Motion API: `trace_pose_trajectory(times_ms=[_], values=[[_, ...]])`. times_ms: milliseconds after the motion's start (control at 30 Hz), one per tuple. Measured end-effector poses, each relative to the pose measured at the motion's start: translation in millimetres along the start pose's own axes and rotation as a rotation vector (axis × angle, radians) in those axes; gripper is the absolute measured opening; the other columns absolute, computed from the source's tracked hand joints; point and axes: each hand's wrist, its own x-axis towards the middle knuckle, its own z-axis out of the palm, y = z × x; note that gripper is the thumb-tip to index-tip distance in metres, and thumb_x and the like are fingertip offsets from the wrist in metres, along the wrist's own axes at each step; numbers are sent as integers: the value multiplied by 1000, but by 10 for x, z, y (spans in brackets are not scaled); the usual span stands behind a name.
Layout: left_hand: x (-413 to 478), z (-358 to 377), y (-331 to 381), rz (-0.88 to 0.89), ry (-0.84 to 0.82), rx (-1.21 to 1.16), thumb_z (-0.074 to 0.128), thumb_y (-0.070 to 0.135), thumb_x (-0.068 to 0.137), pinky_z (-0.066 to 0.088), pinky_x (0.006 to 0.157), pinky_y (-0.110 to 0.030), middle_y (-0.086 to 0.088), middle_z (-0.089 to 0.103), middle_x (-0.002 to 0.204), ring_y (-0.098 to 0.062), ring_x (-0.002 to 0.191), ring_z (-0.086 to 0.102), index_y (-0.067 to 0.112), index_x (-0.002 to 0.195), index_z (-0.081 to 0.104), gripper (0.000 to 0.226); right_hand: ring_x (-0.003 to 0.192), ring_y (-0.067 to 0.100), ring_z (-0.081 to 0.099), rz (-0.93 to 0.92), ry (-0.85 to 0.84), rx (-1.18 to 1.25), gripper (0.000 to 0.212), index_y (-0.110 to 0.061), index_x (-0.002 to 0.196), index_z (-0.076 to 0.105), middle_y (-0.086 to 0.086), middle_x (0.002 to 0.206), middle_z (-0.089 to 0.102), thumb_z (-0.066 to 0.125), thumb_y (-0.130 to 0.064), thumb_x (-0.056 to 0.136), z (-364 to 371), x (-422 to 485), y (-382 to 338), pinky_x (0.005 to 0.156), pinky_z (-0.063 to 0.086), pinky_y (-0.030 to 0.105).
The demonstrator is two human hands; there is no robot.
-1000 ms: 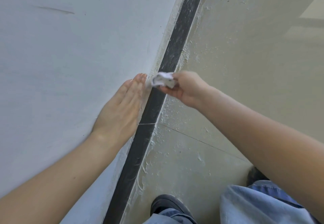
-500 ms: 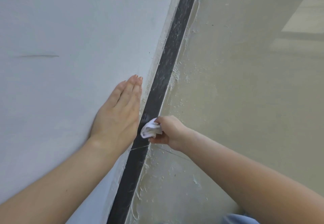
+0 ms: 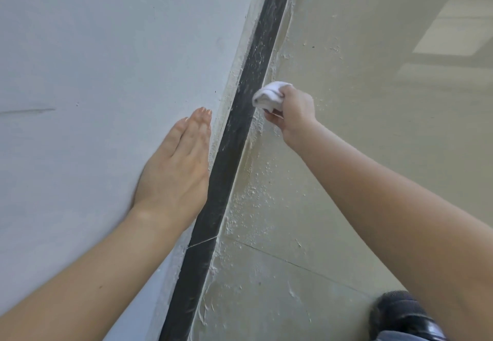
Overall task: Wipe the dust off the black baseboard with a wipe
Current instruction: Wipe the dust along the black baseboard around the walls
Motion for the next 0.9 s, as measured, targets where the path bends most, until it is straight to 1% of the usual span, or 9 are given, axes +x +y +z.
trace_pose_trajectory(times_ms=[67,133,233,333,433,633,733,800,900], values=[[6,-16,15,2,-34,-8,12,17,96,-17,107,-47,-28,-9,152,-36,142,-9,-14,142,-6,58,70,27,59,-27,6,-124,18,-5,92,57,19,92,63,40,-11,94,-124,-160,36,59,51,35],[13,6,29,5,-51,-23,6,11,93,-20,106,-49,-29,-13,151,-37,142,-12,-15,141,-9,57,56,27,55,40,-100,-356,19,-5,80,53,22,76,60,39,-9,93,-200,-436,230,55,46,36],[9,10,38,32,-80,1,-3,2,85,-21,108,-48,-30,-15,151,-38,141,-14,-16,139,-13,58,45,22,53,291,-380,-540,16,-5,84,52,14,63,57,41,-11,94,-193,-812,588,43,45,27],[26,-55,35,58,-122,38,-16,6,77,-22,107,-46,-30,-22,149,-37,140,-19,-16,138,-18,65,49,16,54,373,-513,-412,20,-2,91,54,12,72,60,37,-10,97,-83,-825,665,44,46,23],[16,9,46,10,-45,29,2,8,88,-20,105,-50,-26,-13,152,-34,142,-11,-12,141,-11,59,51,14,53,334,-457,-295,22,1,92,54,12,78,60,35,-8,99,35,-605,436,43,45,19],[28,-18,40,-33,-57,-17,13,20,96,-23,104,-46,-24,-12,153,-32,143,-12,-12,142,-10,61,57,17,54,191,-230,-50,20,-1,90,55,18,90,58,36,-1,96,182,-301,-92,41,47,19],[34,-39,34,-23,-92,-60,13,20,97,-25,103,-46,-25,-15,152,-33,142,-15,-13,141,-13,61,54,16,53,124,-72,91,21,-5,90,57,12,79,59,37,-6,96,83,-281,-148,42,46,21],[40,-76,32,-13,-155,-83,10,17,96,-26,103,-47,-26,-20,151,-33,140,-19,-14,139,-18,60,50,15,49,188,-96,-47,19,-7,93,54,9,75,58,37,-13,98,-18,-435,-6,42,44,23],[45,-146,18,18,-180,-76,0,11,87,-24,106,-45,-28,-24,149,-36,139,-22,-16,134,-23,58,49,18,50,366,-356,-436,18,-5,88,53,13,76,59,37,-11,95,-64,-784,312,45,45,26]])
